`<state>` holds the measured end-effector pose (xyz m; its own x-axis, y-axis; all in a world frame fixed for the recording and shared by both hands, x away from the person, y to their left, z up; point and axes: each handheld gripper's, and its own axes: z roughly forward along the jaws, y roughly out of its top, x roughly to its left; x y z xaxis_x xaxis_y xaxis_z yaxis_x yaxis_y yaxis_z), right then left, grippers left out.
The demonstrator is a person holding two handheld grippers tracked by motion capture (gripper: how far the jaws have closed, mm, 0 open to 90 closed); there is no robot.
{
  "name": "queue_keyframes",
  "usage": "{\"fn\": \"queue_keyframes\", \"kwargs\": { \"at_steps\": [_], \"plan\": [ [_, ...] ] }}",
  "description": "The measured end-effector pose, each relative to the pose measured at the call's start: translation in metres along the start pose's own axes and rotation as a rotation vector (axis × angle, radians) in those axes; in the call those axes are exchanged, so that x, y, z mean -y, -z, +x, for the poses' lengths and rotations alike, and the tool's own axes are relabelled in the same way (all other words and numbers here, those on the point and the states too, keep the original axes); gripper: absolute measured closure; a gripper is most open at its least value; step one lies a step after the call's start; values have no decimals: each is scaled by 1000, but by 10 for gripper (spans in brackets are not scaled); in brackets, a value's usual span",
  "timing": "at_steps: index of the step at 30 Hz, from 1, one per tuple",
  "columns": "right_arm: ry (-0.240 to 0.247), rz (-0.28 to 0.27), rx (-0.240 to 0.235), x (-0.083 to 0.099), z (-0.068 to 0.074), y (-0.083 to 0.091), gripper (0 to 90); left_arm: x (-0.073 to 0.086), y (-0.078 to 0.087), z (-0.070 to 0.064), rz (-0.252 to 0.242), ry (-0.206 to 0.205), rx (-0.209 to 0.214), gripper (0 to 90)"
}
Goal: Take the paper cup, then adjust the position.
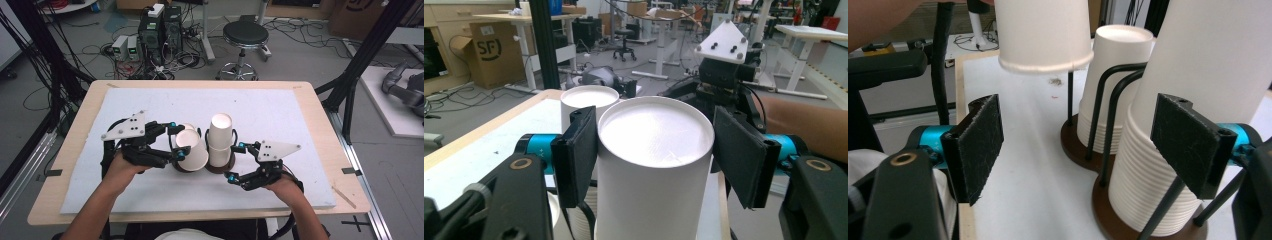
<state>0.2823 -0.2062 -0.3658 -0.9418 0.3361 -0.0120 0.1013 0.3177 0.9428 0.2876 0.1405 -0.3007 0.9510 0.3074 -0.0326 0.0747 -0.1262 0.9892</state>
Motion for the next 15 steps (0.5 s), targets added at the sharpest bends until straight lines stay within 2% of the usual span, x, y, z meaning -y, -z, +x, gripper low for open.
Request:
{"fn": "queue_keyframes", "kwargs": {
  "at_steps": [5,12,14,15],
  "plan": [
    [0,3,-3,1,-1,1,215,1,-11,-4,8,-11,11,361],
    [-11,-41,-8,0,-3,2,215,3,-21,-5,19,-8,22,361],
    [-17,-35,-9,-1,-3,3,218,3,-22,-5,22,-9,25,361],
    [-12,-14,-4,-2,-3,3,218,4,-23,-4,24,-10,24,361]
  ]
}}
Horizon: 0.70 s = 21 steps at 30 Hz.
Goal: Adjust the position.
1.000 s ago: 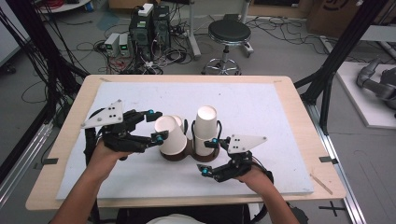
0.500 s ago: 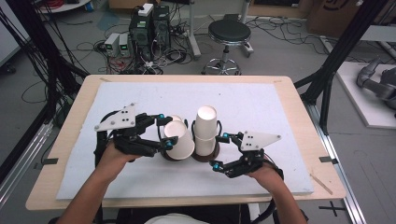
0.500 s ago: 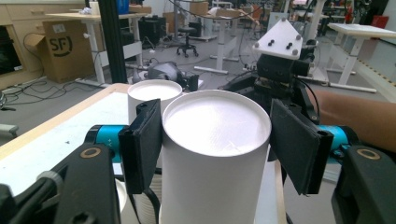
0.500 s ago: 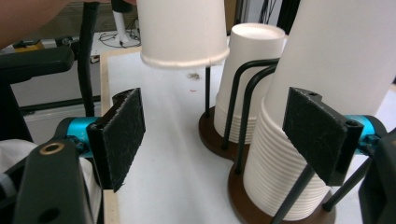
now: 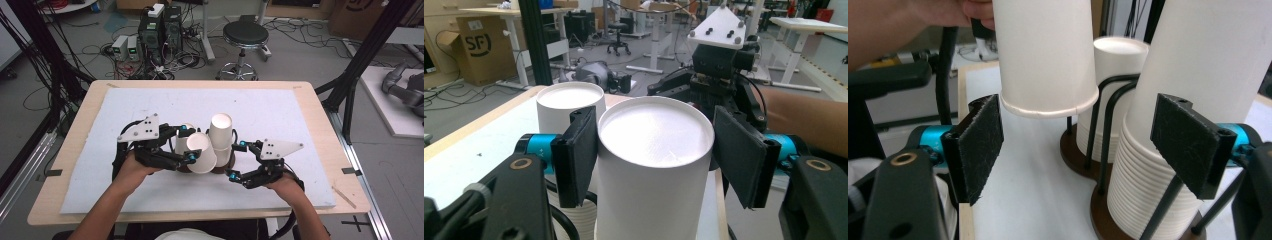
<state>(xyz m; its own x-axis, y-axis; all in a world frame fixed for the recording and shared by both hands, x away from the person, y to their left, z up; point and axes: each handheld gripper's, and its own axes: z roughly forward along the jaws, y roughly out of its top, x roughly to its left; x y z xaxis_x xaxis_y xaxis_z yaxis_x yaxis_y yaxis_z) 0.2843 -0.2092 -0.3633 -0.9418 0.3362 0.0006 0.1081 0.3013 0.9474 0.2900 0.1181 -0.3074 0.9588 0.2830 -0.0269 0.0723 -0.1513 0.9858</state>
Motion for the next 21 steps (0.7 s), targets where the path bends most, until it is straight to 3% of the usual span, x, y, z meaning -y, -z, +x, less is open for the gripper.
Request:
{"fn": "queue_keyframes", "kwargs": {
  "at_steps": [6,14,21],
  "plan": [
    [-27,7,-10,-2,1,-1,200,2,-5,1,3,1,8,361],
    [-11,-14,-53,-3,9,-4,200,6,-15,-4,11,-3,22,361],
    [10,-33,-102,-5,16,-17,200,11,-17,-9,9,-10,38,361]
  ]
}}
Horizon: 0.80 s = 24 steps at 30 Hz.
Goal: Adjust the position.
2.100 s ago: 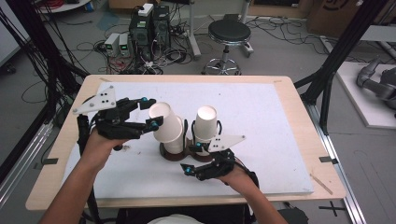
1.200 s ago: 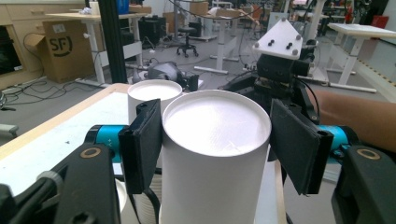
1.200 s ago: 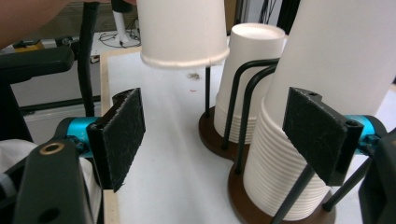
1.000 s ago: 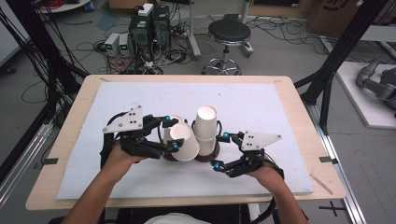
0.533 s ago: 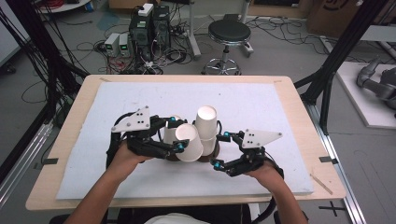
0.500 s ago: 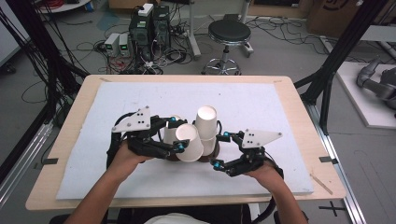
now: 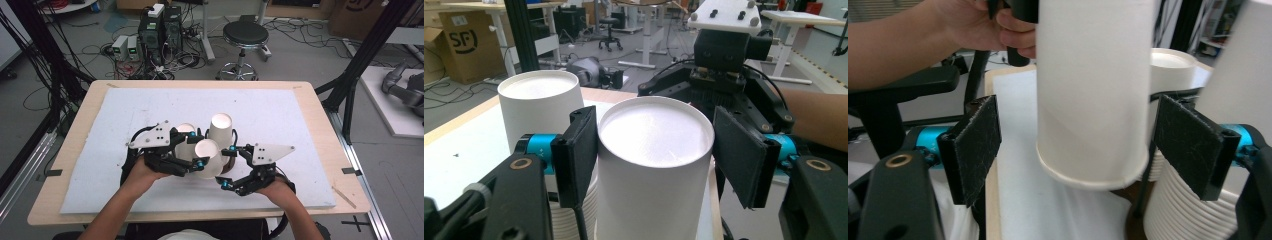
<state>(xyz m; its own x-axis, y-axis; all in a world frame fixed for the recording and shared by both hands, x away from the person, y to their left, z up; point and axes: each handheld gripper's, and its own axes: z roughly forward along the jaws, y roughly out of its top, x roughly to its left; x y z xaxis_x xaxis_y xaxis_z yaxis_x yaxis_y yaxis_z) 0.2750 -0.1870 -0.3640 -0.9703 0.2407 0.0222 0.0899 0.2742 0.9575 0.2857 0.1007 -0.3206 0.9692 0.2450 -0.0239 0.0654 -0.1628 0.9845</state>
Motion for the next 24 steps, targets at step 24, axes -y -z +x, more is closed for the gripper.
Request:
{"fn": "queue_keyframes", "kwargs": {
  "at_steps": [24],
  "plan": [
    [17,25,-33,6,-7,-15,318,-1,-11,-2,-32,23,72,362]
  ]
}}
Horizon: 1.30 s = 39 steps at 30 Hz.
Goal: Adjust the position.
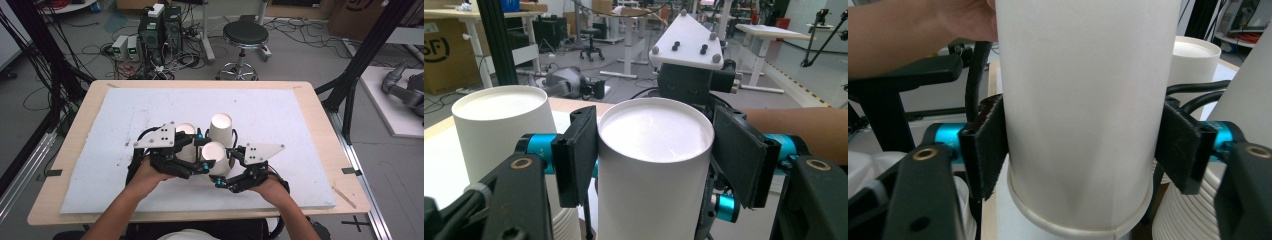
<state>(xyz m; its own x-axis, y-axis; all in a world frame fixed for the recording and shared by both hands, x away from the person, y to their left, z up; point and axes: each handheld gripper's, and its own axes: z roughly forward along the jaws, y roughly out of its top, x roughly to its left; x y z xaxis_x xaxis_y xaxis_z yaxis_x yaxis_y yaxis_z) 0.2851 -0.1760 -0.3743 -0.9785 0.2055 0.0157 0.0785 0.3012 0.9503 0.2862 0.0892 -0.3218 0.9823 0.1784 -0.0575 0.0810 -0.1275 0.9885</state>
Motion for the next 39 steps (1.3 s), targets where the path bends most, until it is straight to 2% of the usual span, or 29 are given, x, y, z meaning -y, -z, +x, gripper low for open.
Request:
{"fn": "queue_keyframes", "kwargs": {
  "at_steps": [5,7,8,11,12,13,17,18,19,24,26,27,28,29,30,32,34,37,38,39],
  "plan": [
    [12,41,-2,0,-3,1,352,3,1,2,18,9,-22,346],
    [20,49,1,-2,-5,2,351,2,1,4,35,39,-26,216],
    [34,69,11,-3,-6,1,349,2,0,4,44,34,-20,205],
    [51,118,-8,-6,-6,-1,349,3,-4,3,70,31,-22,206],
    [51,118,-8,-6,-6,-1,349,4,-6,3,78,31,-18,206],
    [57,133,-16,-7,-5,-2,349,5,-9,4,107,21,-7,205],
    [58,140,-29,-7,-5,-2,349,8,-14,4,121,21,12,219],
    [55,138,-37,-7,-4,-2,350,8,-14,4,122,19,19,311],
    [57,140,-36,-7,-4,-1,350,9,-14,5,118,20,36,351],
    [52,144,-34,-5,-5,0,341,11,-15,8,109,19,50,357],
    [47,134,-34,-5,-5,0,315,12,-14,8,82,34,53,357],
    [39,100,-25,-5,-4,2,242,12,-12,9,73,35,52,357],
    [39,100,-25,-5,-4,2,242,11,-11,9,65,36,49,357],
    [27,54,-13,-5,-3,4,174,11,-9,9,38,40,48,358],
    [27,54,-13,-5,-3,4,174,11,-9,9,38,40,48,359],
    [8,7,-12,-4,-2,6,174,9,-7,7,9,24,41,361],
    [-1,3,-12,-2,-2,4,174,8,-6,5,-16,17,47,361],
    [2,17,-16,-1,-2,0,175,8,-8,4,-15,12,55,361],
    [8,21,-23,-1,-2,-1,194,8,-8,5,-7,10,56,360],
    [22,28,-32,-1,-2,-1,290,9,-8,5,-5,16,63,361]
  ]
}}
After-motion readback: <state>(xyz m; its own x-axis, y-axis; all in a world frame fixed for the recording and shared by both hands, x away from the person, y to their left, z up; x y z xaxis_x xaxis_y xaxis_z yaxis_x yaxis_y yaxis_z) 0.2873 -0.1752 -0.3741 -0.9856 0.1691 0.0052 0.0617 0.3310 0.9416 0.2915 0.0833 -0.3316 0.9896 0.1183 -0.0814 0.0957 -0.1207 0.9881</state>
